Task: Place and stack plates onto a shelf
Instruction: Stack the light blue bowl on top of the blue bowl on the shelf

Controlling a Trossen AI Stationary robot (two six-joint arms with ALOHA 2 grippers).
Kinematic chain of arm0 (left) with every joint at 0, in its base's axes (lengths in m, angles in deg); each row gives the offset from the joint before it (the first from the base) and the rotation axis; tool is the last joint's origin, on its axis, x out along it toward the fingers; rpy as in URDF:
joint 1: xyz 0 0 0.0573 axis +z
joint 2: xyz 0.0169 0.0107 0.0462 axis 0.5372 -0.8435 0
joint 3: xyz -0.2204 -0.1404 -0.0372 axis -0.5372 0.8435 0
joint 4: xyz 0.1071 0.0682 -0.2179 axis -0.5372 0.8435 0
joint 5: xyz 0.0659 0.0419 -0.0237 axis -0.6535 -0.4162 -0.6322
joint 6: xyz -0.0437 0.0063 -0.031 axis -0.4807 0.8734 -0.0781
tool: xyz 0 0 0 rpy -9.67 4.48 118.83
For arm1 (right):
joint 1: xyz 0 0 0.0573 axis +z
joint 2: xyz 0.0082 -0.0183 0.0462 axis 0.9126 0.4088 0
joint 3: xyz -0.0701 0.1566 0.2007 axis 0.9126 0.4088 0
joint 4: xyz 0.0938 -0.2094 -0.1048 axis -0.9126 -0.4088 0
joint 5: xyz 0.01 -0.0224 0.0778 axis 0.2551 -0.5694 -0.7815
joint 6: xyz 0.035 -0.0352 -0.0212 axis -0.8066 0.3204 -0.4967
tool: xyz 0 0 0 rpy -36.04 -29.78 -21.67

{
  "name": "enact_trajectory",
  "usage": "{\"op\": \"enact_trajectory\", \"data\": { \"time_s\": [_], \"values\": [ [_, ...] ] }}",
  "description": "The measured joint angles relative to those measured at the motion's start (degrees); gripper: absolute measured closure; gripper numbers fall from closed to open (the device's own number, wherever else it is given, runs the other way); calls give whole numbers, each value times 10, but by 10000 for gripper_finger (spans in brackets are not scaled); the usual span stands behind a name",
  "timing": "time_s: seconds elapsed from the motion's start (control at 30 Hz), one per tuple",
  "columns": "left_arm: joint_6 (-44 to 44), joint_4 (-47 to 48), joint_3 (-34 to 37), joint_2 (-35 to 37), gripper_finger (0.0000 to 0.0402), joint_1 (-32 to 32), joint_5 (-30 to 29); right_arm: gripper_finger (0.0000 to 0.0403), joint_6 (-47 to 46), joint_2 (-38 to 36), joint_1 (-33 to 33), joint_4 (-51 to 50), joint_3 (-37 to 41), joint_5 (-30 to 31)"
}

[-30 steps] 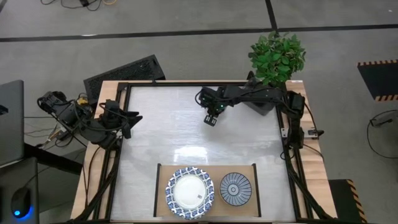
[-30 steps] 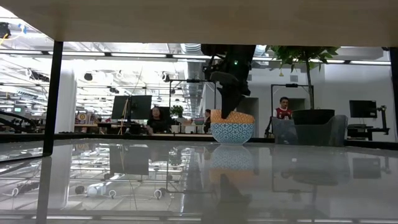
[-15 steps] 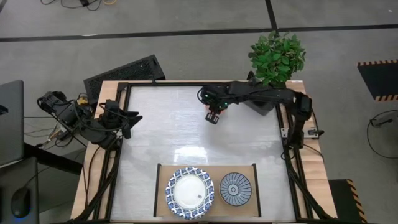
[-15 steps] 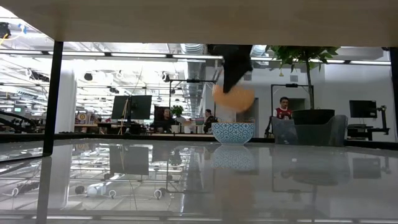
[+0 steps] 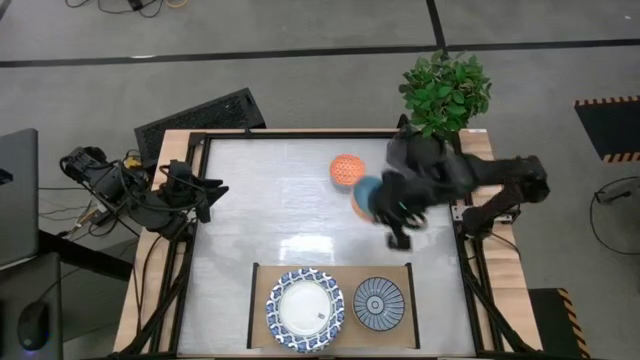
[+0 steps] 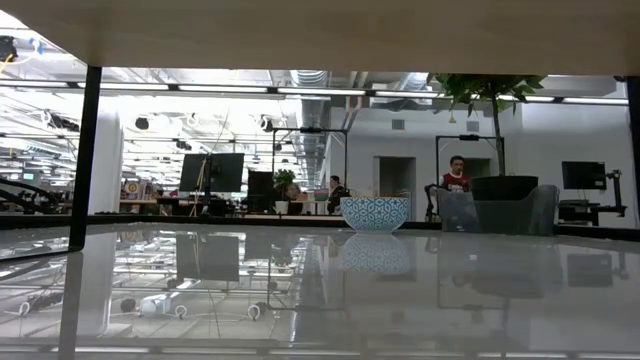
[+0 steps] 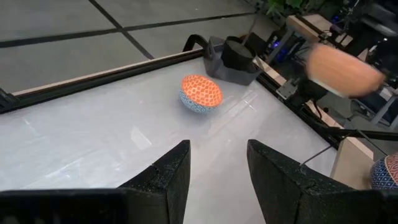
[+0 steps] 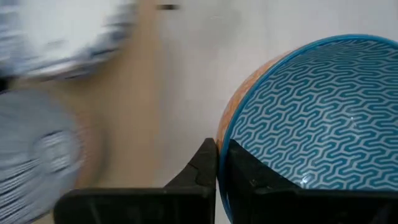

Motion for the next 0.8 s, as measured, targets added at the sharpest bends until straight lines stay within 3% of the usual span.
{"op": "enact_trajectory", "data": {
  "time_s": [0.2,0.37,0.53,0.8],
  "values": [
    [-3,0,0,0,258,0,0,369,-47,-16,169,8,0,25],
    [-4,4,0,0,258,0,0,369,-57,11,267,21,-3,65],
    [-14,4,0,0,258,0,1,369,-65,66,311,-22,-76,110],
    [-19,4,0,0,258,0,1,369,-28,172,331,-130,-256,105]
  ]
}}
